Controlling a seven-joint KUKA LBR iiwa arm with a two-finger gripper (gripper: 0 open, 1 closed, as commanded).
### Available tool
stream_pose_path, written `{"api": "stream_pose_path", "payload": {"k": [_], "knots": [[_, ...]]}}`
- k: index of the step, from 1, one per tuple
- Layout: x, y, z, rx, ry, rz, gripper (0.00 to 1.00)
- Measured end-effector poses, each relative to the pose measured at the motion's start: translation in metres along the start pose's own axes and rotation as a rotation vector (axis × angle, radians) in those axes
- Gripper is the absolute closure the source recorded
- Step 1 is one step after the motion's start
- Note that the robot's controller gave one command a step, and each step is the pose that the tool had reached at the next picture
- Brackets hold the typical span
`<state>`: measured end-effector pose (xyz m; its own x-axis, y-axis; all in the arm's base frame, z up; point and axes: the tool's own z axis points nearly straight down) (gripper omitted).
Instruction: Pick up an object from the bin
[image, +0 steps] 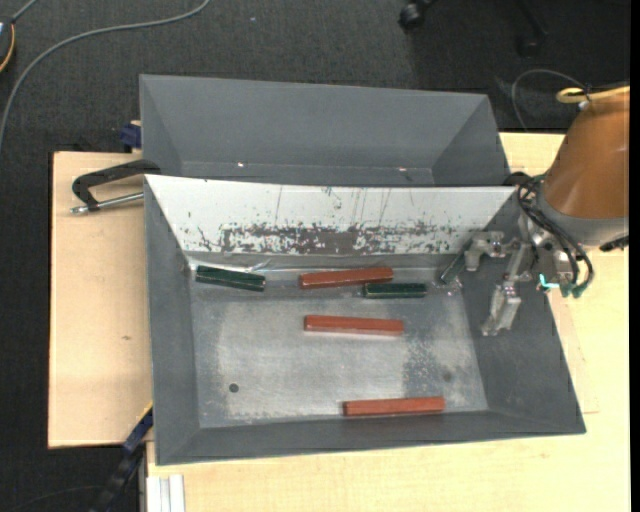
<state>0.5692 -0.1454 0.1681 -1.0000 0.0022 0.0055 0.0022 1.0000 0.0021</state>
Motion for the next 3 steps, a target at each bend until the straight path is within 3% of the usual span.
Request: {"api": "stream_pose_path", "payload": {"k": [1,2,3], "knots": [[-0.004,0.104,0.100,-0.002,-0.006,-0.154,0.00],[0.010,0.159,0.067,-0.001,-0.008,-0.115,0.00],[0.017,0.165,0.061,0.001,-0.006,-0.055,0.00]]}}
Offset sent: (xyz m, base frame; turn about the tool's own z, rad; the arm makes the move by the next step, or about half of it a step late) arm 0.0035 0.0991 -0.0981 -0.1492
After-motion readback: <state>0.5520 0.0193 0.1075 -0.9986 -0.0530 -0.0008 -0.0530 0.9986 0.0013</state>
